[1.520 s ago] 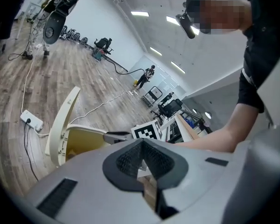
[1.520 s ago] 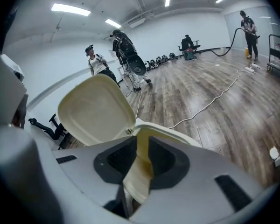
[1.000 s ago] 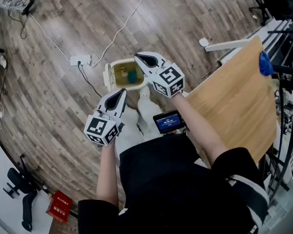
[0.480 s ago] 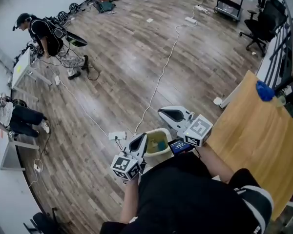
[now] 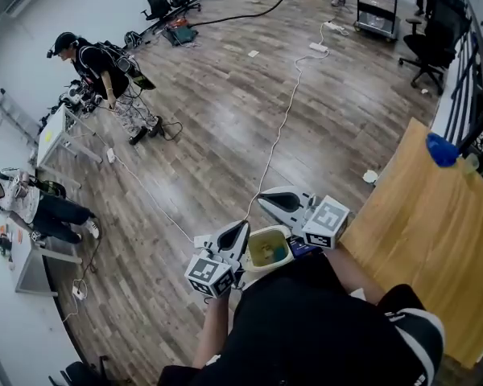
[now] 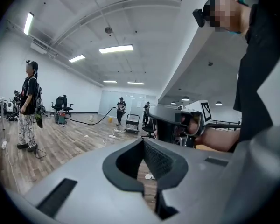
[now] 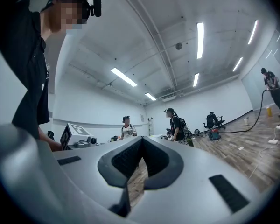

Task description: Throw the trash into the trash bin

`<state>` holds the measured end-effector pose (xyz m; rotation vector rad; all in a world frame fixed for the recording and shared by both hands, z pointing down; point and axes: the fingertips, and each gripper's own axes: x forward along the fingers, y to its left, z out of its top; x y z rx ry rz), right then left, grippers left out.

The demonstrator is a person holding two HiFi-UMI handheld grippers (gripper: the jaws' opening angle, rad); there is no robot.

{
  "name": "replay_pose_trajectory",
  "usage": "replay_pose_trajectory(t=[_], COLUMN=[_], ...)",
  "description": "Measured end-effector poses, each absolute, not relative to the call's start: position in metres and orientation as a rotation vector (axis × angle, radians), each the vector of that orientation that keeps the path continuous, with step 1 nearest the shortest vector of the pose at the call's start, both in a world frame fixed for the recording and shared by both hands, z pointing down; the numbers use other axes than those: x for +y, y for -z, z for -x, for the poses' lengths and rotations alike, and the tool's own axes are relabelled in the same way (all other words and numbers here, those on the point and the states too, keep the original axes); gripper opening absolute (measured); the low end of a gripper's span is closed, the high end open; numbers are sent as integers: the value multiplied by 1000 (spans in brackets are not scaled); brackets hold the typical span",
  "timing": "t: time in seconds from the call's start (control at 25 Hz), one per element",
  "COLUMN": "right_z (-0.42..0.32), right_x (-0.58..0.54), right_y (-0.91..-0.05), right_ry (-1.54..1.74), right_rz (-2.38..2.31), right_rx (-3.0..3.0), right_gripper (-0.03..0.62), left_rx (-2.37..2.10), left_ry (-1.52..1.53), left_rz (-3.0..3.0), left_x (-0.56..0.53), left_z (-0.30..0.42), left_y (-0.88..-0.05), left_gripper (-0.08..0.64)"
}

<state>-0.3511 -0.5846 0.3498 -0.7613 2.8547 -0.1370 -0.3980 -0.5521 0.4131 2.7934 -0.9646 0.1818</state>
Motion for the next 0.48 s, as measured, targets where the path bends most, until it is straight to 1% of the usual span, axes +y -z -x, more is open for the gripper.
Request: replay_pose_trajectory(t=[0.24, 0.48], right_z=[354, 352], right_x=[-591, -602], right_y=[-355, -376], right_ry=[193, 234], right_rz=[769, 772], right_rx=[2863, 2860], right_gripper=[-2, -2], left_rx=[-955, -969], left_ry=[-182, -172], left_rz=[-2787, -2751], left_x=[-558, -570], left_z=[401, 401], left_y=[-409, -429], left_gripper=[-2, -2])
